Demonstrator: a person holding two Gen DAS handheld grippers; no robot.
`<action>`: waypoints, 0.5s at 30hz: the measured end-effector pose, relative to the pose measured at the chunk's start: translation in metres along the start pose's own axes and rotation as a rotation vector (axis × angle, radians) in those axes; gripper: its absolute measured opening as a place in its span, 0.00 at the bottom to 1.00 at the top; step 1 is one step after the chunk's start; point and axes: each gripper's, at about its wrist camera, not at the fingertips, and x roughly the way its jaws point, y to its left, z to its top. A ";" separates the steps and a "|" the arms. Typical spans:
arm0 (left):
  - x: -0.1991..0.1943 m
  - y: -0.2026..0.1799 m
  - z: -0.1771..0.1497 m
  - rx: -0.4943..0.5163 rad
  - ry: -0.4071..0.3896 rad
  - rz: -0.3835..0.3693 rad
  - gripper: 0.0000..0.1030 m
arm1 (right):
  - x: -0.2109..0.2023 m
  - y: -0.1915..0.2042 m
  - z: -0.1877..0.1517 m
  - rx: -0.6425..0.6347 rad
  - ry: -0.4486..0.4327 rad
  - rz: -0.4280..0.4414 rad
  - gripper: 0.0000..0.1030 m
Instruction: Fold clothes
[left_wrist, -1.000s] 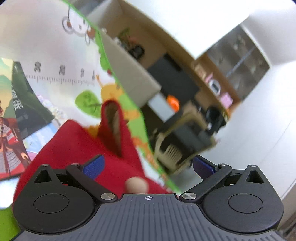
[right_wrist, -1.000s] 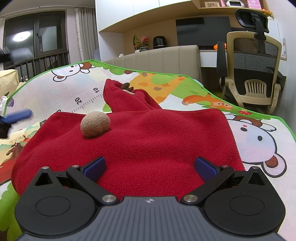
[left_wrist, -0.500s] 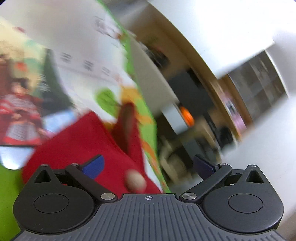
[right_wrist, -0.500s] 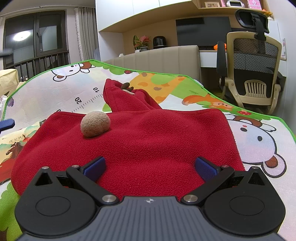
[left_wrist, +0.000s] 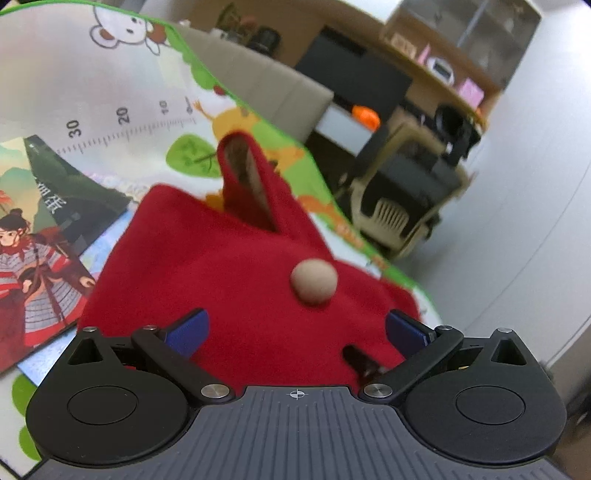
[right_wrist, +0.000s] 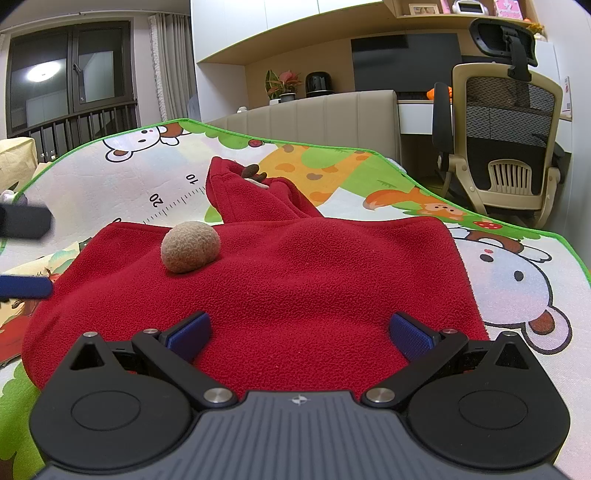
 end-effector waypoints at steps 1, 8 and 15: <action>0.002 0.001 -0.001 0.004 0.009 0.007 1.00 | 0.000 0.000 0.000 0.000 0.000 0.000 1.00; 0.009 0.008 0.005 0.069 0.044 0.051 1.00 | 0.000 -0.002 0.000 0.012 0.000 0.010 1.00; 0.043 0.019 0.021 0.137 0.128 0.062 1.00 | -0.006 -0.018 0.013 0.034 0.147 0.091 1.00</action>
